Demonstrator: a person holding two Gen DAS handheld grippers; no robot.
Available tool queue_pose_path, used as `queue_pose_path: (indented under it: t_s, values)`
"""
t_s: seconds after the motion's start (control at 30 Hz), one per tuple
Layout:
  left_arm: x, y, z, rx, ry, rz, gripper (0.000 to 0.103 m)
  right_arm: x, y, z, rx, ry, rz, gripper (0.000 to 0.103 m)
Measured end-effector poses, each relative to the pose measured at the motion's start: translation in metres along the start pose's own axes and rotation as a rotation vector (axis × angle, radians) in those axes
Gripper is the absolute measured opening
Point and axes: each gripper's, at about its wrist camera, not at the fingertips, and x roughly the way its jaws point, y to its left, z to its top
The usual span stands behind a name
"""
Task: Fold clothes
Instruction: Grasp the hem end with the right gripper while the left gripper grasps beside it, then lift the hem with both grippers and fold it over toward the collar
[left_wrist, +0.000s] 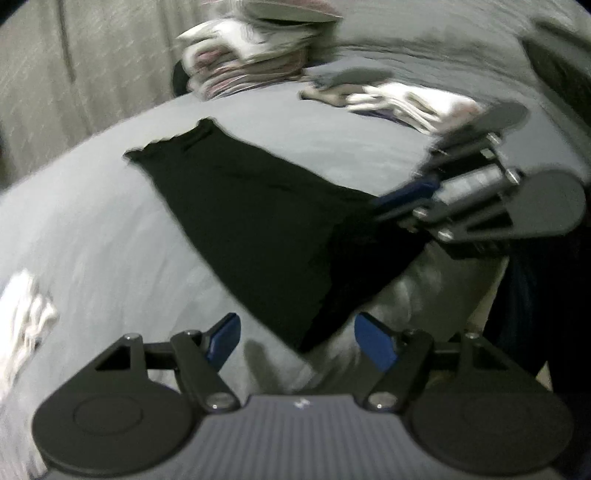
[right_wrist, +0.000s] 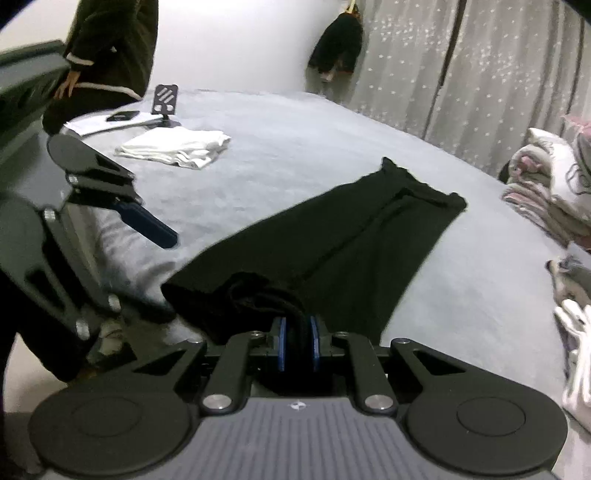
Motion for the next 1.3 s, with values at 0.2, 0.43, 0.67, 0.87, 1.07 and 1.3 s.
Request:
queue_pose_path:
  t_s: [0.2, 0.43, 0.67, 0.87, 1.07, 1.3]
  values:
    - [0.023, -0.005, 0.01, 0.213, 0.028, -0.002, 0.054, 0.008, -0.023, 0.016, 0.106, 0.032, 0.116, 0.013]
    - [0.018, 0.007, 0.006, 0.239, 0.016, -0.063, 0.027, -0.002, -0.017, 0.003, 0.018, 0.056, 0.171, 0.05]
    - [0.013, 0.013, 0.0, 0.235, 0.009, -0.087, 0.027, -0.022, -0.003, -0.024, -0.295, 0.135, 0.116, 0.055]
    - [0.018, 0.01, -0.001, 0.265, 0.014, -0.076, 0.029, -0.016, 0.001, -0.027, -0.403, 0.105, 0.097, 0.04]
    - [0.016, 0.02, 0.008, 0.209, 0.018, -0.088, 0.011, -0.011, -0.015, -0.02, -0.342, 0.081, 0.102, 0.006]
    - [0.0, 0.057, 0.051, 0.078, -0.076, -0.08, 0.008, -0.014, -0.047, 0.013, -0.198, -0.008, 0.067, 0.006]
